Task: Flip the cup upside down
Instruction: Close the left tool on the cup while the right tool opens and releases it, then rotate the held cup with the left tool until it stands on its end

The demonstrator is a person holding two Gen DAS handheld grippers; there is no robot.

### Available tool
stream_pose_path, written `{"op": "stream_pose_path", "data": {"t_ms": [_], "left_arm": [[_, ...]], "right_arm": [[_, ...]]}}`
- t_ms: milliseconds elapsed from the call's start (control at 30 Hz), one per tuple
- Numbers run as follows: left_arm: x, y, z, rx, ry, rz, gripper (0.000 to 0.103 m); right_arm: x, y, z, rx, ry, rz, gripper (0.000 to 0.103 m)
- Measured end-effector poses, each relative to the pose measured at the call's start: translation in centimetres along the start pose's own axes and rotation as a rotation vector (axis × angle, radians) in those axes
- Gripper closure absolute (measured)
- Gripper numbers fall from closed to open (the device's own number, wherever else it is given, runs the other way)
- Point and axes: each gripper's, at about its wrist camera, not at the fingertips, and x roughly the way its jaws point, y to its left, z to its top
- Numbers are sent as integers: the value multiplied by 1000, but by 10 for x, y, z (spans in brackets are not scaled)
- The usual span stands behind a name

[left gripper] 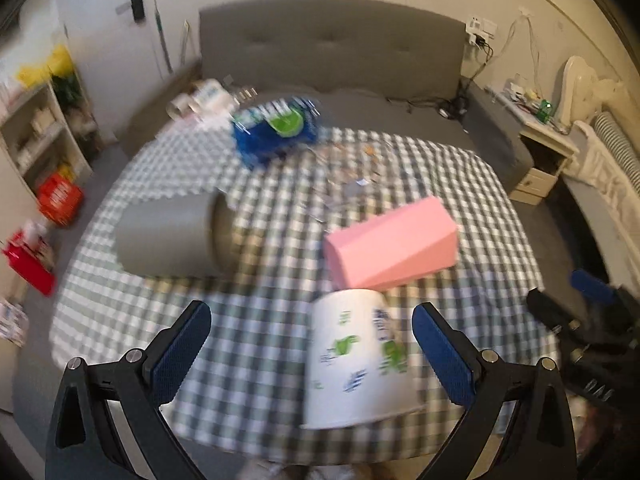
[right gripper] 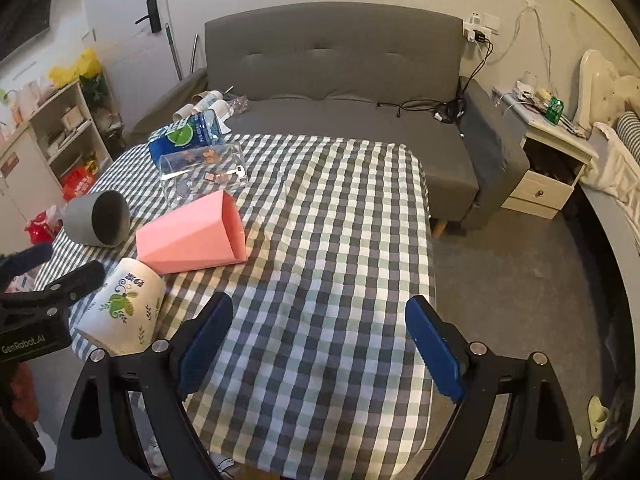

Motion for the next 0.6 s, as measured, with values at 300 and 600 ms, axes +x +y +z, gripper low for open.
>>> {"op": "stream_pose_path", "data": {"t_ms": [300,600], "left_arm": [[33,-5,20,1,137,-8,1],[54,-2,18,-25,205,-46,14]], "right_arm": [[22,8,-3,-26,47,7,15],[34,3,-1,8,61,3,15]]}}
